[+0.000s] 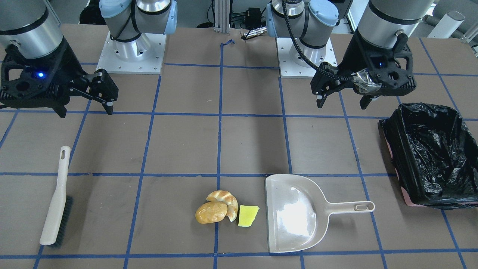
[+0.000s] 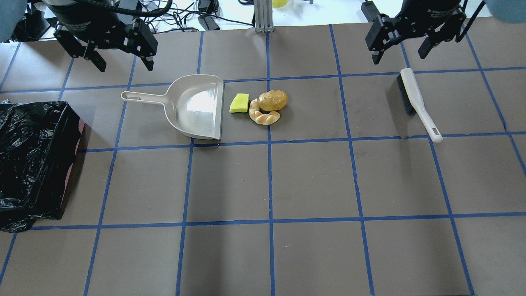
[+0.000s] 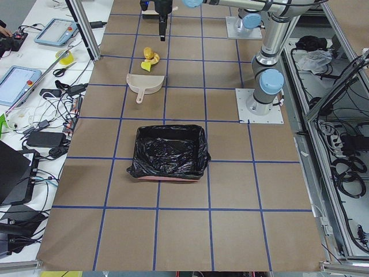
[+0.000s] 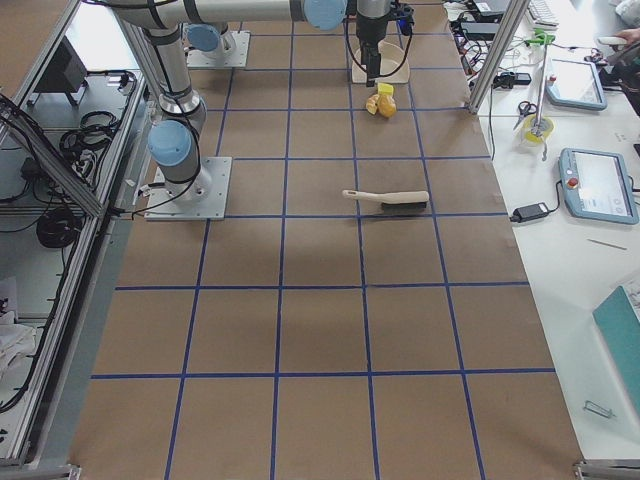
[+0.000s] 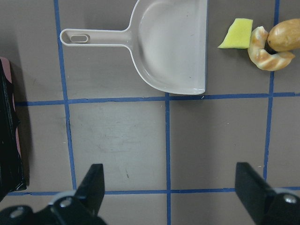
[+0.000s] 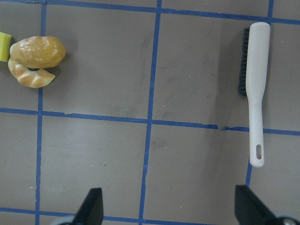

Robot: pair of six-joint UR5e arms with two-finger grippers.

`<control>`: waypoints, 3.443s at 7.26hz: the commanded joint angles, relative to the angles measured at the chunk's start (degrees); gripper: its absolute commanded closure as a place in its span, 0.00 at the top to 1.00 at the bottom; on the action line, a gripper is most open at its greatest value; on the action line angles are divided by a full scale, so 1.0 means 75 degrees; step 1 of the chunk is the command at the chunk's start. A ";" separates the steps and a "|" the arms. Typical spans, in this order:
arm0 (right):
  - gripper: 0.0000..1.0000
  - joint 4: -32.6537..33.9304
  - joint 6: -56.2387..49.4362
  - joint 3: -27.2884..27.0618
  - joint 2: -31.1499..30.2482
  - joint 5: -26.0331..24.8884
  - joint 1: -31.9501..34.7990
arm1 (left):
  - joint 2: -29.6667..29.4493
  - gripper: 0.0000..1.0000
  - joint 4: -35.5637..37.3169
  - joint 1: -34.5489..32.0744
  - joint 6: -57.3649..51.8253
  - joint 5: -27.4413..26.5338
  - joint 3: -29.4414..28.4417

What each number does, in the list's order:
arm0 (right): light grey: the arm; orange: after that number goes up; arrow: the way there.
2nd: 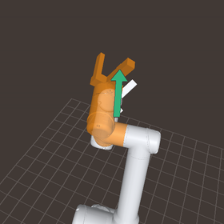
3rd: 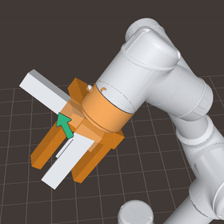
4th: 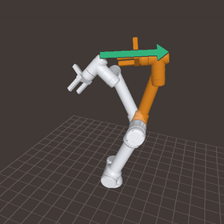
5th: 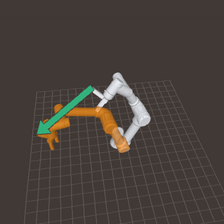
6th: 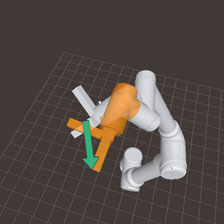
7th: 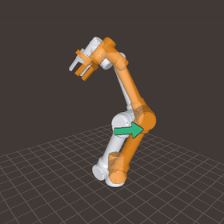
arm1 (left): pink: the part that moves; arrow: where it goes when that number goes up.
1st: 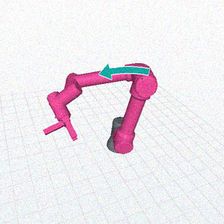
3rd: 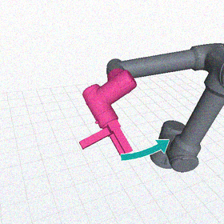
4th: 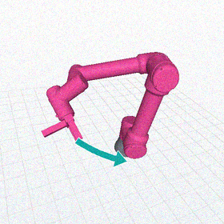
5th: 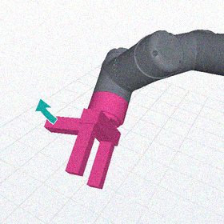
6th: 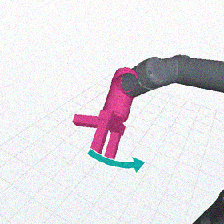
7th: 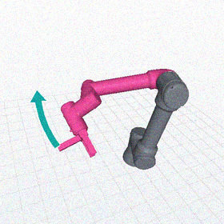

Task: Sweep and dump trash into bin
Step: 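Reach the left gripper to the dustpan handle while the right reaches the brush handle, then close the left gripper on the dustpan handle while the right grasps the brush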

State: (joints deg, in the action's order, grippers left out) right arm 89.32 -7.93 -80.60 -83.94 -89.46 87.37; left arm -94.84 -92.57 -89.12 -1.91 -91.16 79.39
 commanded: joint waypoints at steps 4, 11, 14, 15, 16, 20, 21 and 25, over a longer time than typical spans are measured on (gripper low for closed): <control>1.00 0.0055 -0.0090 -0.0070 0.0059 -0.0002 -0.0024 | -0.0022 1.00 0.0096 0.0058 -0.0073 0.0049 0.0055; 1.00 0.0919 -0.2254 -0.1672 0.0012 -0.0389 -0.1894 | -0.1741 1.00 0.2626 0.0269 -0.2768 0.0038 0.0840; 1.00 0.2186 -0.2822 -0.2845 0.0082 -0.0319 -0.2427 | -0.2599 1.00 0.3564 0.0385 -0.2979 0.0002 0.0805; 1.00 0.2536 -0.2810 -0.2917 0.0338 -0.0342 -0.2427 | -0.2786 1.00 0.3588 0.0618 -0.3467 0.0025 0.0782; 1.00 0.2853 -0.2856 -0.2918 0.0700 -0.0423 -0.2427 | -0.2893 1.00 0.3589 0.0667 -0.5073 0.0014 0.0724; 1.00 0.3475 -0.2880 -0.2918 0.1440 -0.0447 -0.2427 | -0.3093 1.00 0.4174 0.0679 -1.0714 -0.0467 0.0816; 1.00 0.3547 -0.2869 -0.2918 0.1593 -0.0447 -0.2427 | -0.3105 1.00 0.4163 0.0702 -1.1445 -0.0397 0.0863; 0.97 0.3548 -0.2857 -0.2930 0.1828 -0.0459 -0.2427 | -0.3151 0.99 0.4174 0.1123 -1.3771 -0.0373 0.1285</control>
State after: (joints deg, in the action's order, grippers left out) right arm 115.91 -29.43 -102.51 -70.57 -92.86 69.17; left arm -118.28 -61.36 -82.21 -101.30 -94.18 88.17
